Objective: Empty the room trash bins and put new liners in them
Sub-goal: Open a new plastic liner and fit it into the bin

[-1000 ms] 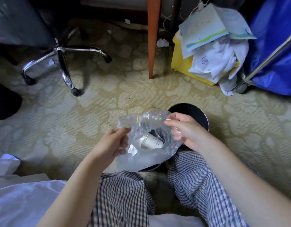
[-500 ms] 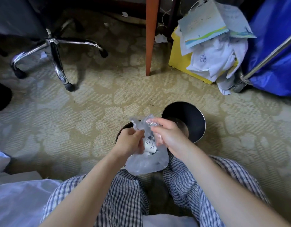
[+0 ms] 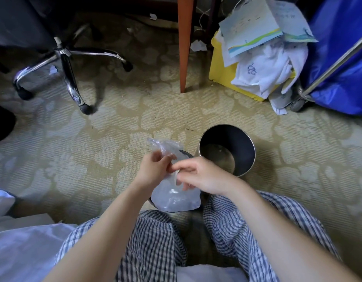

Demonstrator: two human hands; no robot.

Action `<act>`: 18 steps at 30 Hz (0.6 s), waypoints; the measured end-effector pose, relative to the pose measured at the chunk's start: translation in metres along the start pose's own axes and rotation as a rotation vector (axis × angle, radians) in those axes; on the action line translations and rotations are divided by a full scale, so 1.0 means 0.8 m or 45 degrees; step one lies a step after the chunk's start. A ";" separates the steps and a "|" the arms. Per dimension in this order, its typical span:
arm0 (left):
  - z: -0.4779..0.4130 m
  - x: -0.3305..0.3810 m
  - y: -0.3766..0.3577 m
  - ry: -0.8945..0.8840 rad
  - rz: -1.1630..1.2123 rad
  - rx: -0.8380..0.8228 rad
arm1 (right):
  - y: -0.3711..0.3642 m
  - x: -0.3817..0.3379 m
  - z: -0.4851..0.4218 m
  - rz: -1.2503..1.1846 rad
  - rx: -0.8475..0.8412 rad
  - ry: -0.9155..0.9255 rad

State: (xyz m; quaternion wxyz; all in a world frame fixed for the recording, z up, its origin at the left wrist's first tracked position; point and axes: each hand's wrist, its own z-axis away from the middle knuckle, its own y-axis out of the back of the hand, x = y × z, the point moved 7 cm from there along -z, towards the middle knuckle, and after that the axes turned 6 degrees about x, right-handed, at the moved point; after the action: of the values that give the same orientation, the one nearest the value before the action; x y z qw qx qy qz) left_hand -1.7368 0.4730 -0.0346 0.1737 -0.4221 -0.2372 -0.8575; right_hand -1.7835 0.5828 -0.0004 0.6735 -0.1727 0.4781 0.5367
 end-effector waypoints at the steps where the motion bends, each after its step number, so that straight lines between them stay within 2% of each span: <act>1: 0.000 0.005 0.000 -0.071 -0.038 0.008 | 0.015 0.001 -0.002 -0.052 0.130 -0.012; 4: 0.011 0.029 -0.004 -0.363 -0.187 -0.033 | 0.063 0.024 -0.011 -0.160 0.524 -0.111; 6: 0.021 0.041 -0.013 -0.547 -0.289 -0.136 | 0.080 0.041 -0.018 -0.217 0.645 -0.212; 9: 0.032 0.046 -0.022 -0.650 -0.320 -0.289 | 0.076 0.063 -0.025 -0.476 0.581 -0.439; 12: 0.039 0.046 -0.029 -0.686 -0.325 -0.441 | 0.067 0.066 -0.031 -0.648 0.483 -0.502; 16: 0.047 0.038 -0.040 -0.674 -0.317 -0.640 | 0.073 0.061 -0.033 -0.400 0.534 -0.417; 18: 0.044 0.033 -0.040 -0.653 -0.371 -0.632 | 0.086 0.053 -0.029 -0.192 0.642 -0.324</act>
State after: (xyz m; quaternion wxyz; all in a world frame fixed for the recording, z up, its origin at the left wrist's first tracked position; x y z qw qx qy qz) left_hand -1.7451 0.5164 -0.0031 -0.1225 -0.6139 -0.1155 -0.7712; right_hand -1.8566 0.6140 -0.0279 0.7876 0.0337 0.4939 0.3668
